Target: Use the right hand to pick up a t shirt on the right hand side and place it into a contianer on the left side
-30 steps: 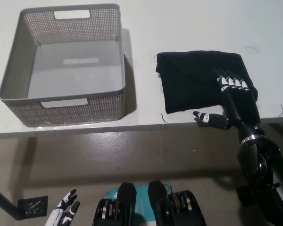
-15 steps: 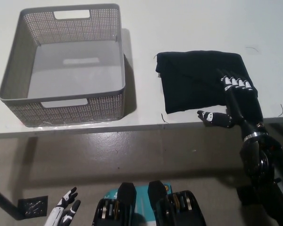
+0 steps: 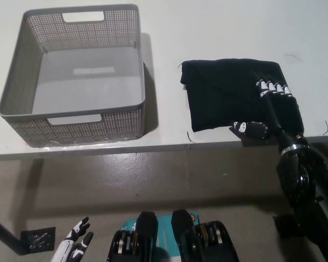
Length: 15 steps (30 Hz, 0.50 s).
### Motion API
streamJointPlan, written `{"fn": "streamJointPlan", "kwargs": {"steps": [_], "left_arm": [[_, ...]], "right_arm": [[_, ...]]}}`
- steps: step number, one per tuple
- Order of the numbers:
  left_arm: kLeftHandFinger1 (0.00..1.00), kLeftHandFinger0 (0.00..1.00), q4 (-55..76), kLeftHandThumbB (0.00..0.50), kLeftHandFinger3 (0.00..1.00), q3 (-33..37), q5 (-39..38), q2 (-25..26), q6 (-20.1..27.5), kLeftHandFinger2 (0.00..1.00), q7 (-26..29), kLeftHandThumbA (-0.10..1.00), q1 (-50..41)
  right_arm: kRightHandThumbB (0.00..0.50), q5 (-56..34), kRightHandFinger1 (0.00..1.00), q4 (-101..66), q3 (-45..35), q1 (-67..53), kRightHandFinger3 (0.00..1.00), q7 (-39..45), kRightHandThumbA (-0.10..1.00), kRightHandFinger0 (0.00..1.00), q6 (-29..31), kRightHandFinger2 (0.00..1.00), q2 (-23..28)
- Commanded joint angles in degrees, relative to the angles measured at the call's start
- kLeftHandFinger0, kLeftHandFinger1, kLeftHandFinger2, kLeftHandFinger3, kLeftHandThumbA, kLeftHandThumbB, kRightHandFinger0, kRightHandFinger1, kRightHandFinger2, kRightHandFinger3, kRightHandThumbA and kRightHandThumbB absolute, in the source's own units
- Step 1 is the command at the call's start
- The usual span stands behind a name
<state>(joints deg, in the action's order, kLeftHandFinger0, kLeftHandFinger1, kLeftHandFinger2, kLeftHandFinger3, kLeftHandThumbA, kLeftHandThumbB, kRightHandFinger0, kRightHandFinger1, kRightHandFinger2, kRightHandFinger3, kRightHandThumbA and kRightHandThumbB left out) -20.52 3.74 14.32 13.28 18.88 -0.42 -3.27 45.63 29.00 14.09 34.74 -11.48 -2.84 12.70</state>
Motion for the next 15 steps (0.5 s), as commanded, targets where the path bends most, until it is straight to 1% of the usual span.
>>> {"fn": "streamJointPlan", "kwargs": {"steps": [1, 6, 10, 12, 15], "left_arm": [[0.96, 0.85, 2.0, 0.490, 1.00, 0.4, 0.2, 0.9, 0.7, 1.00, -0.5, 1.00, 0.0], [0.98, 0.86, 2.0, 0.500, 1.00, 0.6, 0.3, 1.0, 0.4, 1.00, -0.5, 1.00, 0.2], [0.98, 0.88, 2.0, 0.486, 1.00, 0.7, 0.4, 1.1, 0.4, 1.00, -0.4, 1.00, 0.3], [0.98, 0.88, 2.6, 0.492, 1.00, 0.7, 0.8, 1.0, -0.4, 1.00, -0.3, 1.00, 0.3], [0.97, 0.87, 2.6, 0.494, 1.00, 0.7, 0.5, 1.0, 0.0, 1.00, -0.3, 1.00, 0.2]], "right_arm": [[0.500, -1.3, 1.00, 1.5, -0.8, 4.2, 1.00, -3.3, 0.94, 1.00, -0.1, 1.00, -0.3], [0.500, -2.6, 1.00, 6.9, -1.3, 6.8, 1.00, -4.4, 0.93, 1.00, -0.5, 1.00, -1.3], [0.500, -3.5, 1.00, 9.5, -1.6, 8.0, 1.00, -4.8, 0.97, 1.00, -0.4, 1.00, -1.9], [0.500, -3.4, 1.00, 10.5, -1.3, 8.3, 1.00, -5.3, 0.96, 1.00, -0.4, 1.00, -2.1], [0.500, -3.7, 1.00, 11.2, -1.0, 8.5, 1.00, -5.9, 0.96, 1.00, -0.1, 1.00, -2.2]]}}
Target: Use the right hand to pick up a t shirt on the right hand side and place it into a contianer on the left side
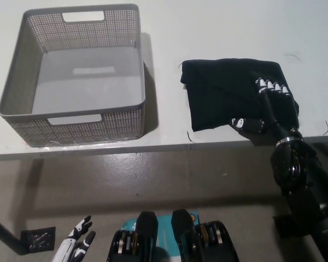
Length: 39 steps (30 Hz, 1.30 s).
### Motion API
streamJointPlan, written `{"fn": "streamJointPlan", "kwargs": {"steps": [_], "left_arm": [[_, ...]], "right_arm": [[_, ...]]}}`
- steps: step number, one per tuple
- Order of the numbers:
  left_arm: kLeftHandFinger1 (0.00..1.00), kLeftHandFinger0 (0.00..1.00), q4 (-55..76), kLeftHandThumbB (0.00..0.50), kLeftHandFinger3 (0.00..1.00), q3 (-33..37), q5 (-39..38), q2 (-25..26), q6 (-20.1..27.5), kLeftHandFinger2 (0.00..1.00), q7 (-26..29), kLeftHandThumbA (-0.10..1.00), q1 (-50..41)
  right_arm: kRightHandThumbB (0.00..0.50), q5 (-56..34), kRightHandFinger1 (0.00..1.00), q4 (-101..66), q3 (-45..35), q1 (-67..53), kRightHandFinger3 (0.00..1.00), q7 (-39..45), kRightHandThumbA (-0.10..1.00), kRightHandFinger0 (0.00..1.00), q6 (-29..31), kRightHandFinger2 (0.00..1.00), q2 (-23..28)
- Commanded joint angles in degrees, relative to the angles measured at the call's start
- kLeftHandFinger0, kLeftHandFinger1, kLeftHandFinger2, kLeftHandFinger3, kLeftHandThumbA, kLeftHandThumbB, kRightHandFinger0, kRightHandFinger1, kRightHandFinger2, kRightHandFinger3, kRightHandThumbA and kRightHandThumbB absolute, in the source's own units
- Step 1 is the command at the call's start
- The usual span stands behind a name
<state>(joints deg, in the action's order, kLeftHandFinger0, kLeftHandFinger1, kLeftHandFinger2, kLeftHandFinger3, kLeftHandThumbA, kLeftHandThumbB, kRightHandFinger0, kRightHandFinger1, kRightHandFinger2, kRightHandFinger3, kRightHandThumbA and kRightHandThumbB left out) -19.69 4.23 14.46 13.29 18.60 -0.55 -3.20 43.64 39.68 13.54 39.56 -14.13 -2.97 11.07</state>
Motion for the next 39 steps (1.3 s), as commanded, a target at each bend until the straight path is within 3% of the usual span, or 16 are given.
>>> {"fn": "streamJointPlan", "kwargs": {"steps": [1, 3, 4, 5, 6, 7, 8, 9, 11, 12, 16, 25, 30, 34, 37, 39], "left_arm": [[0.97, 0.86, 2.0, 0.494, 1.00, 0.2, 0.5, 1.0, 0.4, 1.00, -0.2, 1.00, 0.1], [0.98, 0.86, 1.6, 0.497, 1.00, 0.2, 0.1, 1.0, 0.3, 1.00, -0.4, 1.00, 0.5], [0.98, 0.86, 1.6, 0.498, 1.00, 0.2, 0.3, 1.0, -0.1, 1.00, -0.4, 1.00, 0.5], [0.97, 0.86, 2.0, 0.493, 1.00, 0.2, 0.4, 1.1, -0.4, 1.00, -0.4, 1.00, 0.4], [0.97, 0.86, 2.1, 0.491, 1.00, 0.2, 0.4, 1.0, -0.4, 1.00, -0.5, 1.00, 0.4], [0.97, 0.86, 2.2, 0.491, 1.00, 0.2, 0.4, 1.0, -0.5, 1.00, -0.5, 1.00, 0.4], [0.98, 0.86, 2.5, 0.484, 1.00, 0.2, 0.2, 0.9, -0.6, 1.00, -0.6, 1.00, 0.3], [0.98, 0.86, 2.4, 0.482, 1.00, 0.1, 0.1, 1.1, -0.2, 1.00, -0.5, 1.00, 0.3], [0.98, 0.86, 2.1, 0.489, 1.00, 0.1, 0.1, 1.2, -0.2, 1.00, -0.6, 1.00, 0.5], [0.98, 0.86, 1.9, 0.490, 1.00, -0.1, -0.5, 1.0, -0.1, 1.00, -0.6, 1.00, 0.6], [0.99, 0.89, 1.8, 0.484, 1.00, -0.1, -0.7, 1.0, 0.3, 1.00, -0.7, 1.00, 0.4], [0.97, 0.86, 1.7, 0.477, 1.00, 0.0, -0.5, 1.2, 0.7, 1.00, -0.9, 1.00, -0.3], [0.97, 0.85, 1.4, 0.487, 1.00, -0.1, -0.7, 1.1, 0.6, 1.00, -1.1, 1.00, -0.2], [0.97, 0.87, 1.1, 0.491, 1.00, -0.1, -0.5, 1.0, 1.0, 1.00, -0.9, 1.00, -0.1], [0.98, 0.87, 1.1, 0.473, 1.00, -0.1, -0.7, 1.0, 1.0, 1.00, -1.0, 1.00, -0.1], [0.99, 0.88, 1.1, 0.484, 1.00, -0.1, -0.8, 1.1, 0.8, 1.00, -1.3, 1.00, -0.1]], "right_arm": [[0.500, -1.7, 1.00, 0.9, -0.4, 3.7, 1.00, -3.6, 0.96, 1.00, 0.2, 1.00, -0.6], [0.500, -1.6, 1.00, 1.7, -0.2, 4.0, 1.00, -4.2, 0.97, 1.00, 0.3, 1.00, -0.6], [0.492, -2.0, 1.00, 2.2, -0.3, 4.0, 1.00, -5.2, 0.90, 1.00, 1.2, 1.00, -0.8], [0.296, -5.6, 1.00, 2.9, -3.1, 3.8, 1.00, -8.0, 0.55, 1.00, 4.8, 1.00, -2.0], [0.347, -7.2, 1.00, 3.2, -4.2, 3.7, 1.00, -9.1, 0.24, 1.00, 6.2, 1.00, -2.4], [0.338, -7.1, 1.00, 3.3, -4.4, 3.7, 1.00, -9.2, 0.21, 1.00, 6.3, 1.00, -2.4], [0.249, -7.9, 0.93, 4.2, -5.7, 3.9, 0.86, -14.1, -0.08, 0.93, 10.1, 0.86, -3.2], [0.229, -9.0, 0.70, 4.8, -6.4, 4.1, 0.70, -15.0, -0.10, 0.72, 13.2, 0.69, -3.4], [0.237, -9.5, 0.54, 5.4, -6.8, 4.3, 0.59, -15.7, -0.10, 0.58, 14.9, 0.56, -3.4], [0.251, -9.6, 0.52, 5.1, -7.1, 4.4, 0.60, -16.4, -0.10, 0.52, 15.4, 0.56, -3.5], [0.243, -10.3, 0.54, 4.4, -8.0, 4.5, 0.63, -17.1, -0.10, 0.54, 16.0, 0.61, -3.9], [0.228, -10.3, 0.54, 4.6, -7.4, 4.4, 0.62, -20.2, -0.10, 0.57, 19.1, 0.62, -3.7], [0.228, -10.5, 0.56, 4.3, -7.2, 6.3, 0.65, -20.9, -0.10, 0.65, 19.5, 0.60, -4.1], [0.227, -10.5, 0.58, 2.3, -7.2, 8.0, 0.65, -20.5, -0.10, 0.64, 17.6, 0.62, -4.9], [0.225, -11.3, 0.55, 0.5, -7.7, 9.4, 0.65, -20.1, -0.10, 0.56, 16.5, 0.62, -5.8], [0.238, -11.6, 0.56, -0.4, -7.8, 11.9, 0.62, -20.7, -0.10, 0.62, 18.5, 0.60, -6.5]]}}
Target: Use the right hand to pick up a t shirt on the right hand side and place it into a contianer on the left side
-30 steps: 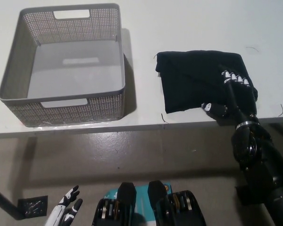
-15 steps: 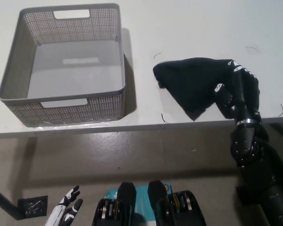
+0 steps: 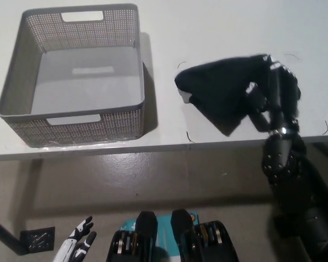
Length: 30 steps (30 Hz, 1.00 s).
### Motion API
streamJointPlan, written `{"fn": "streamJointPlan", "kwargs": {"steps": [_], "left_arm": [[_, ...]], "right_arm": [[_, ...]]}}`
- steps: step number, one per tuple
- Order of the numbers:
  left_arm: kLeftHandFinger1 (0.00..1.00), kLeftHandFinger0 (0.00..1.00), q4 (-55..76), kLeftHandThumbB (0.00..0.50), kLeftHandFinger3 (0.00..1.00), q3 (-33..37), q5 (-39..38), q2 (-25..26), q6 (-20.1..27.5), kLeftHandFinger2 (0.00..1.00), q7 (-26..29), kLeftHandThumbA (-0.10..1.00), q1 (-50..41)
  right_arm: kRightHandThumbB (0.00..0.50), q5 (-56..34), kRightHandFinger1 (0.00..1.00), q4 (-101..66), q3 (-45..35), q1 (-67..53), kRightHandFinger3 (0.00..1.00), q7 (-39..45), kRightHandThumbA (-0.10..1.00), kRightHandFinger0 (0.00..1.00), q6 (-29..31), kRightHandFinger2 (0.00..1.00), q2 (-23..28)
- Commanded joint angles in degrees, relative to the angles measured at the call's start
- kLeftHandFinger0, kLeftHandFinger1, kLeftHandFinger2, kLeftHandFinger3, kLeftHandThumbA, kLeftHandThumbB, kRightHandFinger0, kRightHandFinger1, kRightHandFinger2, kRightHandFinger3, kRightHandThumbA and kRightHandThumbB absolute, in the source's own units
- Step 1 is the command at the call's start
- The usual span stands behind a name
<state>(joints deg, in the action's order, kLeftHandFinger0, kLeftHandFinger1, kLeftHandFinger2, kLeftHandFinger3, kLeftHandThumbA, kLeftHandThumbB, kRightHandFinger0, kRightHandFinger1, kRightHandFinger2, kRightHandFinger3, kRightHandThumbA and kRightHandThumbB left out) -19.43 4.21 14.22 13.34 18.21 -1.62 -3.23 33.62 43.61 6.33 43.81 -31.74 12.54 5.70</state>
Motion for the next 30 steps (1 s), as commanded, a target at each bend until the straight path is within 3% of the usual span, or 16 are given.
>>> {"fn": "streamJointPlan", "kwargs": {"steps": [1, 4, 5, 9, 12, 15, 16, 17, 19, 21, 25, 28, 30], "left_arm": [[0.97, 0.86, 0.8, 0.480, 1.00, -0.1, -0.4, 1.0, 1.4, 1.00, 0.0, 1.00, 0.0], [0.96, 0.86, 0.8, 0.476, 1.00, -0.2, -0.4, 1.0, 1.4, 1.00, 0.1, 1.00, 0.3], [0.97, 0.86, 0.7, 0.485, 1.00, -0.2, -0.6, 1.0, 1.5, 1.00, -0.1, 1.00, 0.4], [0.98, 0.88, 1.8, 0.494, 1.00, 0.0, -0.1, 1.2, 0.2, 1.00, -0.5, 1.00, -0.2], [0.97, 0.86, 1.4, 0.494, 1.00, 0.1, 0.3, 1.2, 0.8, 1.00, -0.3, 1.00, -0.1], [0.98, 0.86, 1.1, 0.500, 1.00, 0.2, 0.0, 1.1, 1.3, 1.00, -0.3, 1.00, 0.2], [0.96, 0.84, 1.1, 0.496, 1.00, 0.3, 0.5, 1.1, 1.7, 1.00, -0.1, 1.00, 0.2], [0.96, 0.83, 1.3, 0.468, 1.00, 0.5, 0.9, 1.3, 1.9, 1.00, 0.1, 1.00, 0.1], [0.94, 0.82, 1.5, 0.459, 1.00, 0.6, 1.8, 1.2, 1.3, 1.00, 0.6, 1.00, 0.3], [0.92, 0.79, 2.5, 0.489, 1.00, 0.6, 2.2, 0.9, -0.2, 1.00, 0.6, 1.00, 0.0], [0.93, 0.80, 3.4, 0.496, 1.00, 1.4, 3.1, 0.7, -1.0, 1.00, 0.3, 1.00, 0.1], [0.95, 0.83, 4.1, 0.448, 1.00, 1.8, 2.4, 0.5, -1.7, 1.00, -0.4, 1.00, 0.3], [0.94, 0.83, 2.7, 0.452, 1.00, 2.3, 2.3, 0.4, -0.2, 1.00, -0.3, 1.00, 0.9]], "right_arm": [[0.244, -1.3, 0.57, -4.4, -0.5, 8.3, 0.62, -3.3, -0.10, 0.65, 3.0, 0.60, -1.2], [0.250, -0.8, 0.55, -4.3, -0.4, 10.4, 0.63, -4.1, -0.10, 0.65, 3.4, 0.60, -1.5], [0.245, -1.2, 0.52, -4.3, -0.4, 12.2, 0.63, -3.4, -0.10, 0.57, 3.1, 0.59, -2.0], [0.254, -1.4, 0.48, -4.1, -0.1, 15.6, 0.61, -2.6, -0.10, 0.45, 2.2, 0.59, -3.2], [0.254, -0.5, 0.47, -3.5, 0.7, 17.2, 0.59, -3.1, -0.10, 0.46, 3.4, 0.58, -3.5], [0.261, 0.6, 0.47, -2.8, 1.6, 18.8, 0.58, -4.1, -0.10, 0.57, 2.9, 0.53, -3.8], [0.279, 1.1, 0.42, -1.7, 2.2, 20.2, 0.57, -4.5, -0.10, 0.49, 3.1, 0.48, -4.3], [0.288, 1.2, 0.43, -1.2, 2.5, 21.1, 0.56, -4.7, -0.10, 0.48, 2.7, 0.49, -4.9], [0.279, 0.5, 0.47, -0.7, 2.9, 22.2, 0.57, -4.2, -0.10, 0.48, 2.9, 0.53, -5.9], [0.257, -0.1, 0.49, 0.0, 3.6, 23.5, 0.58, -3.1, -0.10, 0.53, 2.5, 0.56, -7.9], [0.267, 0.0, 0.47, 2.3, 4.6, 25.5, 0.59, -2.9, -0.10, 0.56, 2.4, 0.55, -9.7], [0.260, -0.2, 0.44, 5.9, 5.4, 28.1, 0.60, -3.0, -0.10, 0.51, 2.7, 0.55, -11.6], [0.258, -0.8, 0.46, 8.7, 5.6, 29.7, 0.61, -3.3, -0.10, 0.50, 3.6, 0.58, -13.1]]}}
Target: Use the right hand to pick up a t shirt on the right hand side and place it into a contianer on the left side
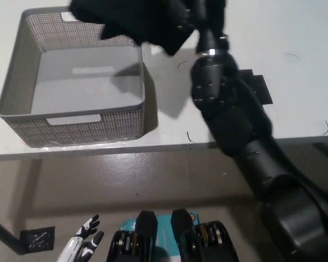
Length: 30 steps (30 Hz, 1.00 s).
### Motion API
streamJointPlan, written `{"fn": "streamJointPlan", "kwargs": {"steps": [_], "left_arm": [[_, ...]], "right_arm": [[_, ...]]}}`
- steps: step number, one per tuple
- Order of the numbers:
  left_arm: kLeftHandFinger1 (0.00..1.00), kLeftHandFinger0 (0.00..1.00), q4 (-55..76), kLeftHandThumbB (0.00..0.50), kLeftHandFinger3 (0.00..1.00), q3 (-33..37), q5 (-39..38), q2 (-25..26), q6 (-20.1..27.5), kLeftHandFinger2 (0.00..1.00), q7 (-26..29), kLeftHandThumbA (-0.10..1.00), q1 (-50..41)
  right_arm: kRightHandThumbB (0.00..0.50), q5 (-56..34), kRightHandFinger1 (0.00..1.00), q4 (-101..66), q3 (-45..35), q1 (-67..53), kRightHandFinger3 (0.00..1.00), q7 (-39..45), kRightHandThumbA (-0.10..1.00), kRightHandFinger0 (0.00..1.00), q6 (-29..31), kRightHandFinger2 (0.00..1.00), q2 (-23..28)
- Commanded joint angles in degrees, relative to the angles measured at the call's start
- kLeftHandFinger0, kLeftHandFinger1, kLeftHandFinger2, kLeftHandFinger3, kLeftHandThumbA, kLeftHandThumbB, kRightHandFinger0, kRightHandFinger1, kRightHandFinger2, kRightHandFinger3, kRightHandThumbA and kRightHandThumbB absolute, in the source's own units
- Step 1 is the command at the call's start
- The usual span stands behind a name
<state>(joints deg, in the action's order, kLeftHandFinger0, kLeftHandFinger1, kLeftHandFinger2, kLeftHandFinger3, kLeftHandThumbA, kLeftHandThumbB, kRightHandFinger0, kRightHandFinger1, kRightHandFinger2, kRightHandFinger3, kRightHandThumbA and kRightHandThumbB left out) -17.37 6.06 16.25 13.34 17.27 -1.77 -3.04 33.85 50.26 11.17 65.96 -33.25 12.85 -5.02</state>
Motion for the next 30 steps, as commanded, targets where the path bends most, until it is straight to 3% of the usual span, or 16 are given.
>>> {"fn": "streamJointPlan", "kwargs": {"steps": [1, 2, 3, 6, 11, 13, 15, 16, 18, 19, 20, 21, 22, 25, 29, 30], "left_arm": [[0.92, 0.82, 0.5, 0.454, 1.00, 0.6, 0.3, 0.4, 1.0, 1.00, -0.1, 1.00, 0.8], [0.92, 0.82, 0.3, 0.454, 1.00, 0.8, 0.3, 0.4, 1.4, 1.00, -0.1, 1.00, 0.9], [0.92, 0.82, 0.4, 0.452, 1.00, 0.9, 0.4, 0.3, 1.3, 1.00, -0.1, 1.00, 1.0], [0.95, 0.84, 0.1, 0.467, 1.00, 1.4, -0.7, -0.2, 1.4, 1.00, -0.9, 1.00, 1.4], [0.92, 0.84, 1.0, 0.431, 1.00, 2.3, 0.2, -0.6, 1.5, 1.00, -0.7, 1.00, 1.5], [0.93, 0.87, 1.1, 0.437, 1.00, 3.0, 1.0, -0.6, 1.3, 1.00, -0.7, 1.00, 1.8], [0.93, 0.87, 1.6, 0.445, 1.00, 3.4, 1.3, -0.7, 0.8, 1.00, -0.6, 1.00, 1.9], [0.94, 0.88, 1.6, 0.442, 1.00, 3.5, 1.2, -0.6, 0.8, 1.00, -0.8, 1.00, 2.0], [0.95, 0.89, 1.8, 0.433, 1.00, 3.9, 1.0, -0.4, 0.6, 1.00, -1.3, 1.00, 2.3], [0.95, 0.89, 2.0, 0.433, 1.00, 3.9, 1.0, -0.3, 0.5, 1.00, -1.3, 1.00, 2.3], [0.95, 0.90, 2.6, 0.443, 1.00, 4.0, 1.2, -0.2, -0.1, 1.00, -1.5, 1.00, 2.1], [0.97, 0.91, 2.3, 0.440, 1.00, 4.2, 1.3, -0.1, 0.0, 1.00, -1.7, 1.00, 2.3], [0.97, 0.93, 2.3, 0.440, 1.00, 4.3, 1.5, -0.1, -0.1, 1.00, -1.7, 1.00, 2.4], [0.96, 0.92, 2.0, 0.447, 1.00, 4.4, 1.7, 0.0, 0.0, 1.00, -1.6, 1.00, 1.9], [0.95, 0.91, 1.1, 0.431, 1.00, 4.2, 1.4, 0.0, 1.6, 1.00, -1.2, 1.00, 1.9], [0.96, 0.91, 1.4, 0.440, 1.00, 4.2, 1.4, 0.1, 1.3, 1.00, -1.4, 1.00, 1.6]], "right_arm": [[0.254, -1.2, 0.46, 3.3, 0.9, 8.2, 0.61, -1.9, -0.10, 0.50, 3.3, 0.59, -3.1], [0.254, -1.3, 0.46, 3.9, 0.9, 8.5, 0.61, -2.0, -0.10, 0.49, 3.3, 0.59, -3.4], [0.295, -1.4, 0.45, 3.7, 0.9, 8.4, 0.60, -2.1, -0.10, 0.48, 3.3, 0.58, -3.2], [0.232, -1.7, 0.49, 7.7, 1.3, 10.5, 0.64, -1.6, -0.10, 0.48, 2.6, 0.65, -5.3], [0.209, -4.7, 0.54, 13.1, 0.4, 13.1, 0.67, 1.2, -0.10, 0.53, 2.9, 0.71, -8.7], [0.210, -5.2, 0.49, 15.8, 0.6, 14.1, 0.66, 0.9, -0.10, 0.49, 3.7, 0.68, -9.6], [0.210, -5.3, 0.36, 17.6, 0.8, 14.7, 0.65, 0.3, -0.10, 0.35, 4.7, 0.56, -9.6], [0.213, -5.5, 0.37, 18.0, 0.7, 14.8, 0.65, 0.3, -0.10, 0.36, 4.8, 0.58, -9.7], [0.203, -6.8, 0.36, 19.6, 0.6, 15.6, 0.93, 3.8, -0.10, 0.34, 4.4, 0.69, -9.5], [0.202, -6.9, 0.36, 19.7, 0.6, 15.6, 0.94, 3.7, -0.10, 0.34, 4.5, 0.69, -9.4], [0.393, -7.8, 1.00, 19.8, 0.9, 16.0, 1.00, 10.2, 0.23, 0.67, 2.0, 1.00, -9.3], [0.496, -8.3, 1.00, 19.6, 1.0, 16.0, 1.00, 12.6, 0.36, 0.78, 0.8, 1.00, -9.2], [0.500, -8.3, 1.00, 19.5, 1.2, 15.9, 1.00, 13.8, 0.41, 0.77, 0.0, 1.00, -9.2], [0.500, -9.6, 1.00, 19.5, 0.9, 15.0, 1.00, 16.8, 0.37, 0.76, -1.3, 1.00, -9.9], [0.500, -10.0, 1.00, 19.1, 1.2, 14.5, 1.00, 18.2, 0.37, 0.88, -2.6, 1.00, -10.1], [0.500, -9.7, 1.00, 19.1, 1.6, 14.4, 1.00, 18.4, 0.40, 0.96, -2.5, 1.00, -10.1]]}}
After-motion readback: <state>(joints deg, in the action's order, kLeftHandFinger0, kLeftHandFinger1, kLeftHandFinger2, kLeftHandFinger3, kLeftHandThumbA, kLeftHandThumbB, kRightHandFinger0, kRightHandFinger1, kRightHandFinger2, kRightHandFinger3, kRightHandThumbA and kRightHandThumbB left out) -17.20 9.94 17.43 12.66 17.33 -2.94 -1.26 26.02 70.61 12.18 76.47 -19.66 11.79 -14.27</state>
